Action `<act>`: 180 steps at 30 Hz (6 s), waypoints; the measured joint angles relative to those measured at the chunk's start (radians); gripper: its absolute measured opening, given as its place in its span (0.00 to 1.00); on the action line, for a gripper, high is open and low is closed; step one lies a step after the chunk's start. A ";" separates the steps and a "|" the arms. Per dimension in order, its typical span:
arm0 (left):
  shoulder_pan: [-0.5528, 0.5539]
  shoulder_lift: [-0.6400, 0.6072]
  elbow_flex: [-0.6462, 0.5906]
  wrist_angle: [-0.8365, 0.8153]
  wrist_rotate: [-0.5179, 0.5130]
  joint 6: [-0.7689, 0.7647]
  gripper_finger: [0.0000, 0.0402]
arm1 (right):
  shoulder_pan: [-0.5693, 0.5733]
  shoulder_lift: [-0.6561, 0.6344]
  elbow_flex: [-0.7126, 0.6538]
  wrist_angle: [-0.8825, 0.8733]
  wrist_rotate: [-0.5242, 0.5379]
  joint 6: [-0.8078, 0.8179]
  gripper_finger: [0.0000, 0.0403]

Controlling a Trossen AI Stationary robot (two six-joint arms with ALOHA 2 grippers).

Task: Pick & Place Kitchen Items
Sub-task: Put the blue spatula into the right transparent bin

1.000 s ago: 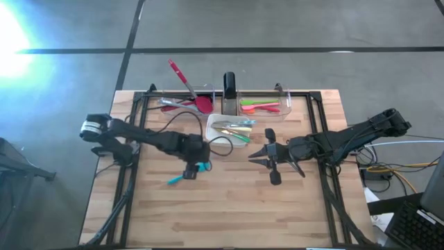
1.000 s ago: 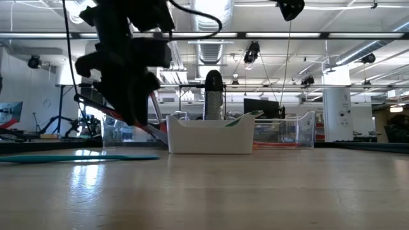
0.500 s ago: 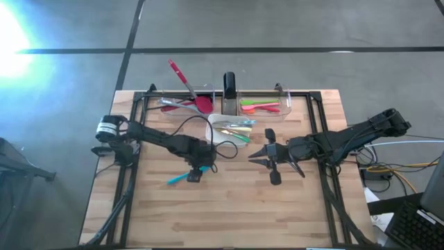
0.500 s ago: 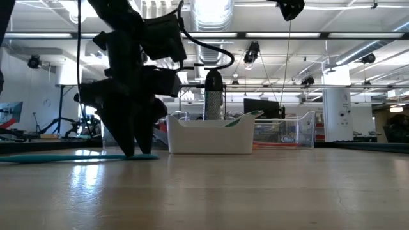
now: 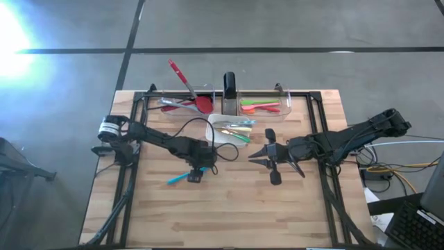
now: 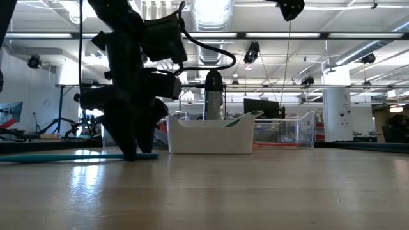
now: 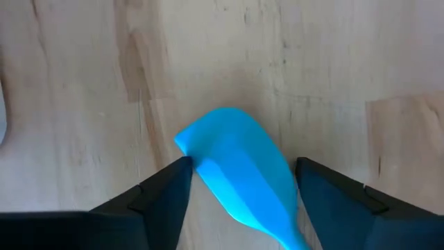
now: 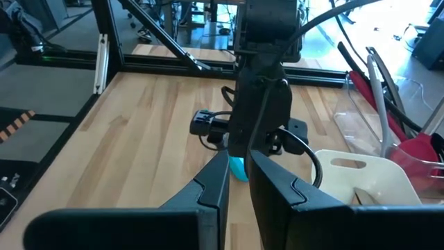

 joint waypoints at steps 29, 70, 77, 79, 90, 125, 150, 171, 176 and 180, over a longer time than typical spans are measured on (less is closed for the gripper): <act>-0.014 -0.282 -0.008 0.023 -0.084 -0.103 0.06 | 0.000 0.000 0.000 0.001 0.000 0.000 0.12; -0.013 -0.379 0.020 1.313 0.076 0.125 0.06 | -0.059 0.010 0.000 0.156 0.133 -0.060 0.34; -0.009 -0.312 0.113 1.303 0.120 0.172 0.06 | -0.066 0.032 0.000 0.175 0.132 -0.052 0.38; -0.006 -0.301 0.139 1.295 0.135 0.174 0.06 | -0.068 0.040 0.000 0.183 0.132 -0.049 0.38; -0.002 -0.286 0.190 1.225 0.151 0.177 0.06 | -0.075 0.048 0.000 0.185 0.131 -0.056 0.09; 0.006 -0.592 0.086 0.539 -0.792 0.186 0.57 | -0.246 -0.132 0.102 -0.344 0.250 -0.088 0.04; 0.006 -0.674 -0.270 0.887 -0.452 0.079 0.57 | -0.953 0.122 0.283 -0.611 -0.114 -0.362 0.04; 0.005 -0.797 -0.383 0.976 -0.089 0.084 0.57 | -1.084 0.507 0.365 -0.680 -0.185 -0.446 0.04; 0.006 -0.793 -0.383 0.981 -0.084 0.085 0.57 | -1.085 0.561 0.365 -0.665 -0.186 -0.465 0.04; 0.006 -0.788 -0.383 0.980 -0.087 0.087 0.57 | -1.089 0.600 0.365 -0.663 -0.186 -0.469 0.04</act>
